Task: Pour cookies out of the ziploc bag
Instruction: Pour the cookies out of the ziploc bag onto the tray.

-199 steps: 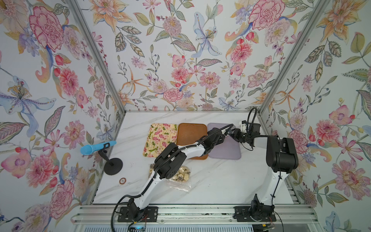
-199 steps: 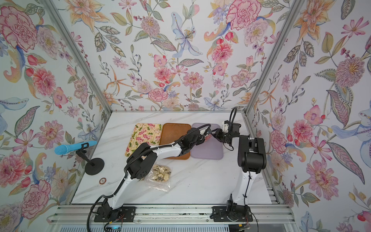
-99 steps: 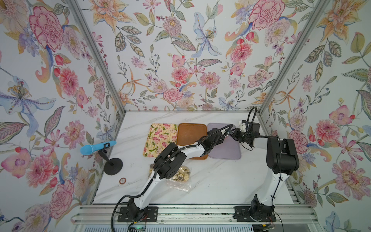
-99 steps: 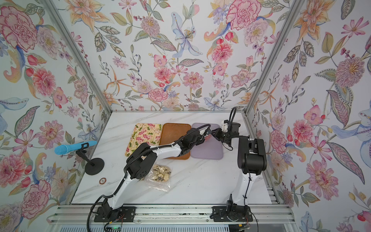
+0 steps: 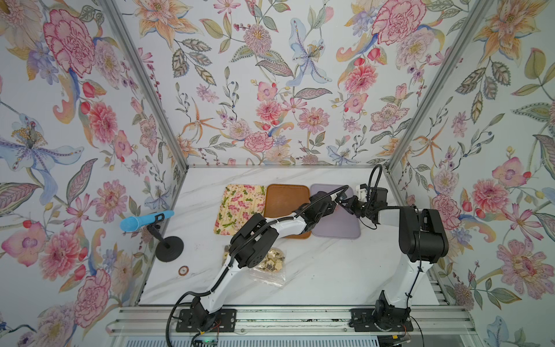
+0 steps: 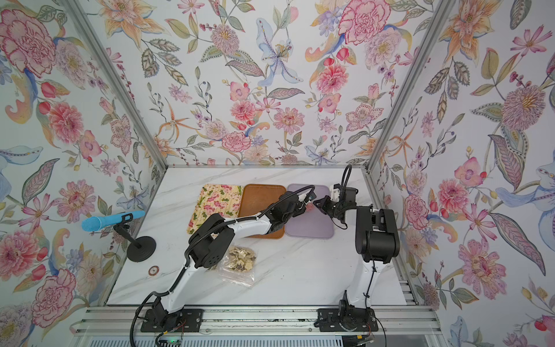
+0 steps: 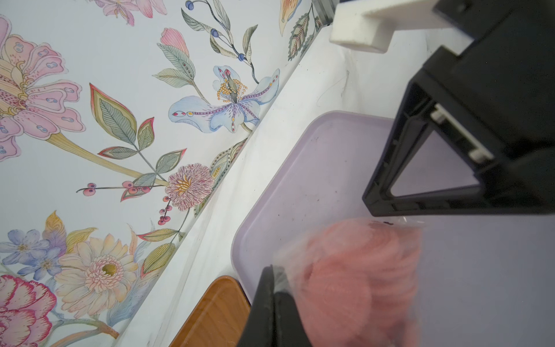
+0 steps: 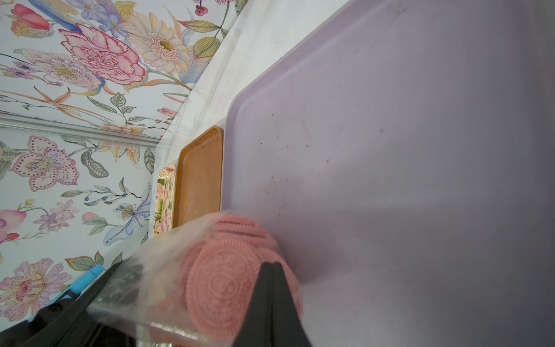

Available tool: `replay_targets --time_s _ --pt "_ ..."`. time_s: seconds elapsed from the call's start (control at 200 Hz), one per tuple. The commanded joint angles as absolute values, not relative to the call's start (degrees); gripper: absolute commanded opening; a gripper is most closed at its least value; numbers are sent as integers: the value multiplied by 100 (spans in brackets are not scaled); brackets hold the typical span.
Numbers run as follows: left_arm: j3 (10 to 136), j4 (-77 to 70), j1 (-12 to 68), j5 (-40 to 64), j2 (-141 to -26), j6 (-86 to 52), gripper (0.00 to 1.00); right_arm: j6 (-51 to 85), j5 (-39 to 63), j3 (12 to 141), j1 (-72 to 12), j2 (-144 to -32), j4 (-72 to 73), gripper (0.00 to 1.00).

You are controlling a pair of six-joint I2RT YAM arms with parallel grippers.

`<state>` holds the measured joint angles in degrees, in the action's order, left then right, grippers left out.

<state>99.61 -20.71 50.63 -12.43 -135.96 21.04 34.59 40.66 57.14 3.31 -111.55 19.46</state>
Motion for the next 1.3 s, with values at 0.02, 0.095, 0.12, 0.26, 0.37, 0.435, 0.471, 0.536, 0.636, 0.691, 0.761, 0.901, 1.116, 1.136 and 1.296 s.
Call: replay_targets --time_s 0.02,0.095,0.12,0.26,0.37,0.435,0.471,0.536,0.636,0.691,0.761,0.901,1.116,1.136,1.296 --pt "9914 -2206 5020 -1371 -13246 2065 0 3481 3918 5549 399 -10835 2210 0" --pt "9912 -2206 5019 -1379 -13250 2065 0 3496 3854 5388 458 -10741 2303 0" --pt "9916 -2206 5019 -1380 -13245 2065 0 3511 3850 5341 488 -10725 2347 0" --pt "9914 -2216 5019 -1380 -13250 2049 0 3560 3897 5148 579 -10679 2511 0" --pt "9929 -2214 5023 -1380 -13245 2039 0 3543 3983 5082 580 -10683 2532 0" --pt "9932 -2217 5023 -1380 -13249 2035 0 3551 4043 5047 564 -10696 2592 22" --pt "9935 -2215 5020 -1380 -13253 2031 0 3542 4039 5045 545 -10696 2593 29" --pt "9924 -2206 5018 -1380 -13254 2024 0 3507 3984 5036 519 -10696 2591 37" --pt "9923 -2199 5019 -1380 -13254 2008 0 3540 3974 5067 481 -10744 2654 40" --pt "9923 -2191 5019 -1380 -13246 2012 0 3573 3939 5067 475 -10771 2695 40" --pt "9914 -2188 5018 -1380 -13247 2014 0 3617 3970 5102 466 -10839 2739 39" --pt "9897 -2191 5019 -1397 -13236 2027 0 3802 4091 5146 449 -10994 2861 33" --pt "9896 -2206 5019 -1406 -13254 2022 0 3974 4140 5048 377 -11072 2928 34" --pt "9899 -2204 5023 -1404 -13254 2022 0 4012 4152 5006 378 -11075 3003 34" --pt "9879 -2216 5022 -1397 -13256 2001 0 4424 4251 4840 369 -11237 3680 35"
